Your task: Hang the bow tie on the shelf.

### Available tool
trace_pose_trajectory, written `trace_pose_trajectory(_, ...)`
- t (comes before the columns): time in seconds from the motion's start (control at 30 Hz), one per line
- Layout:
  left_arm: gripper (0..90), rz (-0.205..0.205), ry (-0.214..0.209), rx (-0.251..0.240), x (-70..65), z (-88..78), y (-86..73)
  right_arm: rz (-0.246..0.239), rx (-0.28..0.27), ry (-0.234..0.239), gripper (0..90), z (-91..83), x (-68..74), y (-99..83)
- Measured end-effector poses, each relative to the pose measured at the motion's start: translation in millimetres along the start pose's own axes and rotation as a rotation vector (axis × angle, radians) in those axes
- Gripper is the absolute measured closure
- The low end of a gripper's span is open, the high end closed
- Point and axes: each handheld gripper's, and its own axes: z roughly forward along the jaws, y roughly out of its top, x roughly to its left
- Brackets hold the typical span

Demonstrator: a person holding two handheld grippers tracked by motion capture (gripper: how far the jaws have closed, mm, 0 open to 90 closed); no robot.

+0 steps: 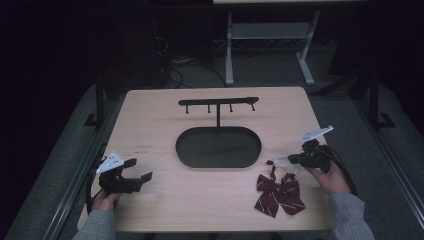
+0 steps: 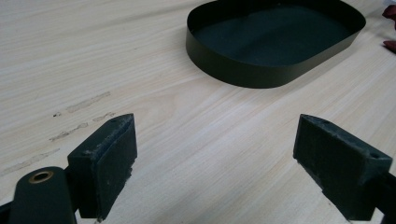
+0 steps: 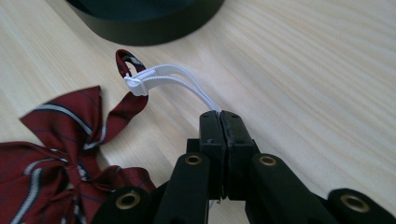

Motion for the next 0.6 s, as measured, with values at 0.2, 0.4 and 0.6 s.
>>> trace_pose_trajectory(0.2,13.0,0.002,0.004,0.002,0.4,-1.0,0.3,-0.040,-0.024,-0.001,88.4,-8.4,9.4,9.1)
trace_pose_trajectory(0.4,13.0,0.003,0.001,0.000,0.3,-0.1,0.0,-0.085,-0.043,-0.006,88.5,-16.4,20.9,19.4)
trace_pose_trajectory(0.6,13.0,0.004,0.003,-0.001,0.8,-0.8,0.0,-0.103,-0.042,-0.003,88.5,-19.4,24.6,25.2)
